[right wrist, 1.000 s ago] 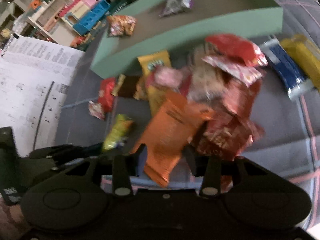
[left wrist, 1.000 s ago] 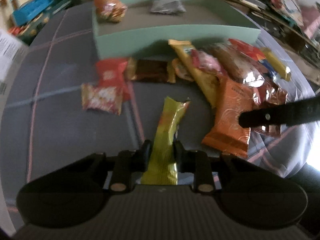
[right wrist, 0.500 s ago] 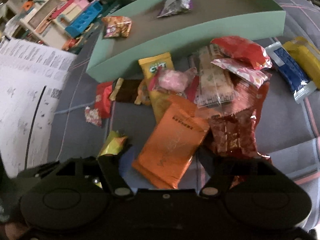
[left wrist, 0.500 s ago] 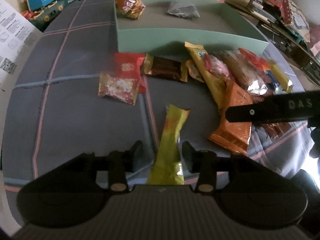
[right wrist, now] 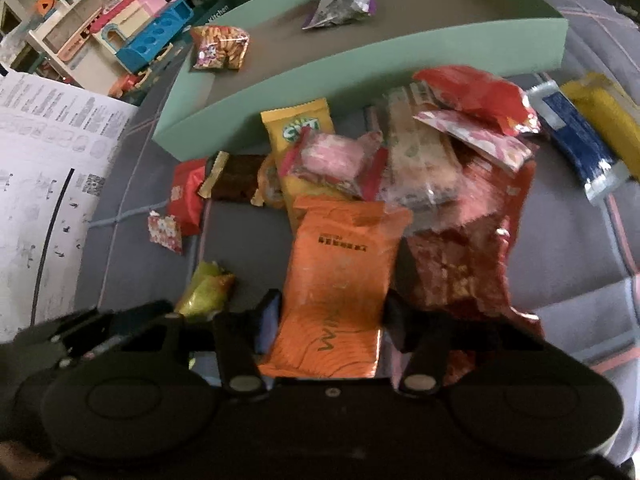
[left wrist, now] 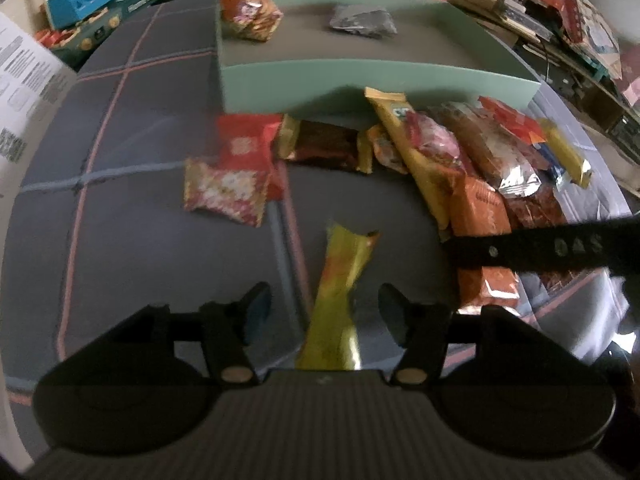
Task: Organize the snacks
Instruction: 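Grasp the orange bar with the right gripper while the left lifts the yellow stick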
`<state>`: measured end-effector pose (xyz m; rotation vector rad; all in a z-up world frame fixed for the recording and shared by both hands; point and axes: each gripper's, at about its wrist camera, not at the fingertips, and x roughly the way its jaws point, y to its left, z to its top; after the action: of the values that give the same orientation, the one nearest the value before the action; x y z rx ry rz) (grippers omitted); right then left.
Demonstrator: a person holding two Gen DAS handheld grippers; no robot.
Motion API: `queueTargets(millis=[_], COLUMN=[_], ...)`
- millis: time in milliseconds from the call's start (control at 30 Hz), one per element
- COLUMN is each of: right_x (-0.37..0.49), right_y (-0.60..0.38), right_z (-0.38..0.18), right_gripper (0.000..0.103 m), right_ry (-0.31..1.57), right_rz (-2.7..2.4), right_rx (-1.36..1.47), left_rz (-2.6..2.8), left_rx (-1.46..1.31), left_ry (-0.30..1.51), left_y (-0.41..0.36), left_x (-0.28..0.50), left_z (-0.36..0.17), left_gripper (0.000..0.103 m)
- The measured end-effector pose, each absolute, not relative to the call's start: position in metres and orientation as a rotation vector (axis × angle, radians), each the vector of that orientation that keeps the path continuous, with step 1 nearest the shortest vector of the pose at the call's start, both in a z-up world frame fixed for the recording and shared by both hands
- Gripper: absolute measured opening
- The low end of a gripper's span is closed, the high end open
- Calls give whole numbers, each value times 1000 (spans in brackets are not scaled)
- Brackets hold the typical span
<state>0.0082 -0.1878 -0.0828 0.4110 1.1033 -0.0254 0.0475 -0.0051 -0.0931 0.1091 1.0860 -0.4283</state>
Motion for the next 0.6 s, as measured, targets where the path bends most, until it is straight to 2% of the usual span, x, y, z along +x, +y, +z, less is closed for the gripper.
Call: queueTargets(millis=[200, 233, 267, 300, 333, 600], right_x=[-5, -7, -8, -9, -10, -17], right_y=[-201, -203, -203, -204, -204, -206], right_z=[-75, -73, -72, -70, -69, -50], right_gripper=[53, 53, 53, 53, 53, 51], right_ry=[1096, 1093, 1091, 1088, 1084, 1057], right_rz=[16, 20, 24, 29, 34, 103], right_rx=[433, 435, 434, 433, 432, 447], left_rz=[-448, -451, -456, -460, -459, -444], left_rx=[138, 144, 151, 160, 175, 124], left_ry=[1076, 1073, 1068, 1063, 1058, 1027], left_y=[-24, -26, -28, -30, -32, -14], left_x=[51, 51, 50, 50, 49, 41], left_z=[-96, -96, -96, -95, -95, -79], left_gripper=[56, 51, 40, 33, 19, 19])
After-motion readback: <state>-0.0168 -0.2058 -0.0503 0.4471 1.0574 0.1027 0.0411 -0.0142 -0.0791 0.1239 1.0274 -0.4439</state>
